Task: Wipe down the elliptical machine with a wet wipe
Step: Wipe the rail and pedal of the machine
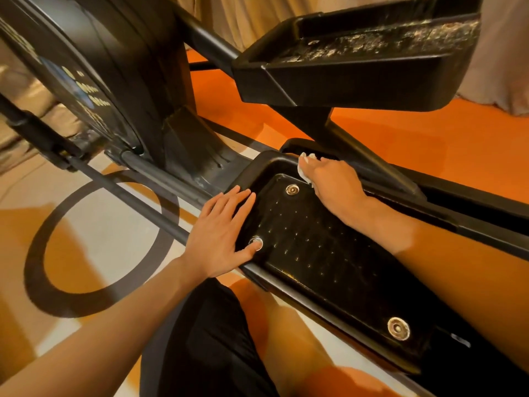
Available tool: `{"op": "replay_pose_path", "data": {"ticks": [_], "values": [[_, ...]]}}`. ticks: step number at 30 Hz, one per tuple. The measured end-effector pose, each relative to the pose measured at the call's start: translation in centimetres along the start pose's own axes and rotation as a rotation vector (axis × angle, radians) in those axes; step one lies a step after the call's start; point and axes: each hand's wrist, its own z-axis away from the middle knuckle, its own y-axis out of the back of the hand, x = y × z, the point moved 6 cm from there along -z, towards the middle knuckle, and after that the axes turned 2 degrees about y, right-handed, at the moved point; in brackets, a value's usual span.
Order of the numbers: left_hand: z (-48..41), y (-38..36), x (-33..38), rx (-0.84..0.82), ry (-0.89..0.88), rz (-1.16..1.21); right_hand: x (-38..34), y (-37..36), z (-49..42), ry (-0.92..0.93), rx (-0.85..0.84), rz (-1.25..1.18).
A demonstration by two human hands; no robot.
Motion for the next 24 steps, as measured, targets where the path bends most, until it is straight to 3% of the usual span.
{"op": "replay_pose_path", "data": {"ticks": [5, 12, 16, 24], "values": [[0.0, -0.1, 0.0, 0.004, 0.004, -0.008, 3.0, 2.8, 5.9, 0.002, 0.151, 0.039], [-0.2, -0.2, 0.1, 0.037, -0.004, -0.008, 10.7, 5.0, 19.2, -0.156, 0.087, -0.113], [-0.1, -0.3, 0.1, 0.002, 0.024, -0.011, 8.5, 3.9, 15.5, -0.114, 0.050, -0.089], [0.0, 0.2, 0.2, -0.006, 0.049, 0.023, -1.1, 0.2, -0.9, -0.017, 0.013, -0.024]]}}
